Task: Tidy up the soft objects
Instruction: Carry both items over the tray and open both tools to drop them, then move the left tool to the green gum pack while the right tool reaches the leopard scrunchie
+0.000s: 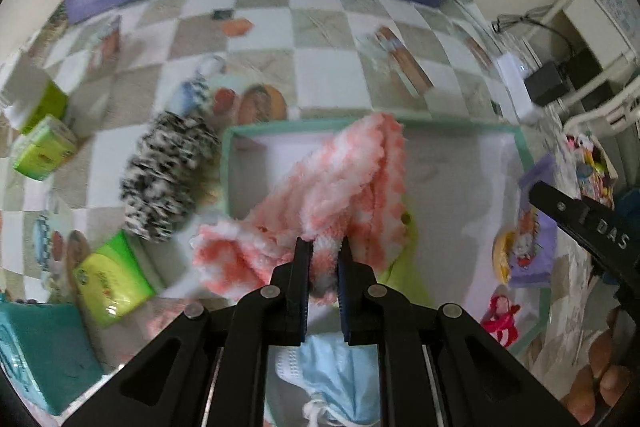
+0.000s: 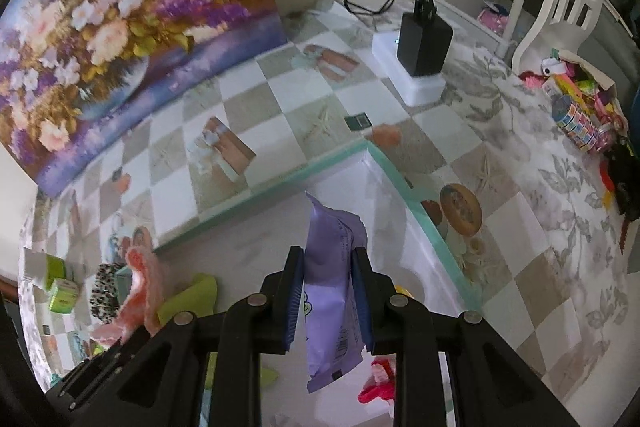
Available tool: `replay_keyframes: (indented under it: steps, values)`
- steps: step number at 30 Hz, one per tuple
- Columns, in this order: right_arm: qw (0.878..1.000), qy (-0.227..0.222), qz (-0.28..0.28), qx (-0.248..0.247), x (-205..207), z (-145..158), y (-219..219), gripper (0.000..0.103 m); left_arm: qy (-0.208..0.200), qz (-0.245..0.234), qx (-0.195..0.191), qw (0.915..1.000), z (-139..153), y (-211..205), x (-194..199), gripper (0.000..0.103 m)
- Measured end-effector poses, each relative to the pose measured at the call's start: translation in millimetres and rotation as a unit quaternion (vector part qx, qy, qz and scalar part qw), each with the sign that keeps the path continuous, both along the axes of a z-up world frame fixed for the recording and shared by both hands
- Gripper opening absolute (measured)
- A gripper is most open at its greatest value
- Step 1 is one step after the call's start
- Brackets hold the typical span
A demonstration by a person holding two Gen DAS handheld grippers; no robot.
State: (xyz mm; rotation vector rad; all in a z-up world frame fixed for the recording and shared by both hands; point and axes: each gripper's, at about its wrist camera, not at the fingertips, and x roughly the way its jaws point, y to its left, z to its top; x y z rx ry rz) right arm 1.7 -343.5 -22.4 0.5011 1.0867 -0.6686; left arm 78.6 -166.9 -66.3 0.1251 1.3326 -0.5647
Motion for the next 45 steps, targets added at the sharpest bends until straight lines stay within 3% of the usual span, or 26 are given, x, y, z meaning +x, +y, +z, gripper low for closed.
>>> replay_keyframes:
  steps: [12, 17, 19, 23, 32, 35, 43, 45]
  values:
    - [1.000, 0.026, 0.011, 0.000, 8, -19, 3, 0.026, -0.026, -0.061, 0.038, 0.9971, -9, -34, -29, 0.013]
    - [0.999, 0.032, 0.015, 0.000, 10, -18, 5, 0.029, -0.019, -0.053, 0.034, 0.9979, -7, -33, -23, 0.014]
    - [0.999, 0.030, 0.015, 0.003, 10, -15, 5, 0.031, -0.013, -0.047, 0.029, 0.9984, -5, -31, -22, 0.021]
    - [1.000, 0.021, 0.019, 0.010, 10, -10, 7, 0.044, 0.004, -0.034, 0.018, 0.9993, -1, -25, -17, 0.028]
    - [1.000, -0.012, 0.015, -0.013, 4, 23, 9, 0.044, 0.006, 0.007, -0.020, 0.9998, 30, 1, -1, 0.043]
    - [1.000, -0.019, 0.015, -0.018, 3, 30, 10, 0.046, -0.002, 0.032, -0.030, 0.9990, 40, 11, 8, 0.056]
    - [0.999, -0.007, 0.040, -0.011, 13, 22, 24, 0.066, -0.031, 0.111, -0.022, 0.9931, 51, 54, 35, 0.083]
    - [0.999, -0.004, 0.046, -0.006, 15, 17, 27, 0.076, -0.035, 0.126, -0.018, 0.9913, 49, 62, 40, 0.089]
